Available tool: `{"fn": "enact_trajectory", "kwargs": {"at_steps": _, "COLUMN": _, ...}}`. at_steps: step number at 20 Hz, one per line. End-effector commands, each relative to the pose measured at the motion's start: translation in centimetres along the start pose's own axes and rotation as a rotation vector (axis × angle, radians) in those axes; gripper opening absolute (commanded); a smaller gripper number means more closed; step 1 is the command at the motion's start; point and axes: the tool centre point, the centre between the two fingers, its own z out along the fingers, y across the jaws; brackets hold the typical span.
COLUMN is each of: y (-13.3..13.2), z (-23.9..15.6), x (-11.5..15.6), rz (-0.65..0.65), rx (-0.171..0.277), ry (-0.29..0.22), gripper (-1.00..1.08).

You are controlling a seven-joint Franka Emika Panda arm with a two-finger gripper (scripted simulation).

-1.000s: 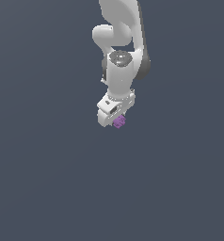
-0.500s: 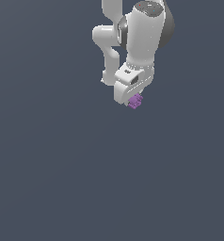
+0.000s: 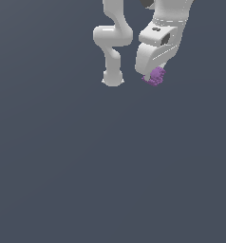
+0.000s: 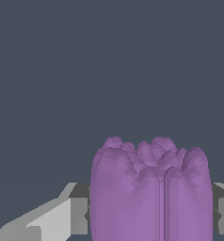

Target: Pick up the object and move it to a goal position.

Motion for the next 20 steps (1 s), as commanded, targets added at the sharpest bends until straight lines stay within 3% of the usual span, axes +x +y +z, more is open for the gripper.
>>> {"fn": "enact_trajectory", "kwargs": {"at_steps": 1, "y": -1.5, "z": -2.5, "x": 0.6, "rz": 0.0, "rx": 0.001, "ry": -0.001, "gripper": -1.0}}
{"fn": "enact_trajectory", "kwargs": {"at_steps": 10, "y": -5.4, "z": -10.0, "x": 2.8, "rz": 0.002, "rx": 0.002, "ry": 0.001, "gripper": -1.0}}
{"fn": "enact_trajectory", "kwargs": {"at_steps": 20, "y": -7.2, "z": -13.6, "x": 4.1, "rz": 0.003, "rx": 0.002, "ry": 0.001, "gripper": -1.0}}
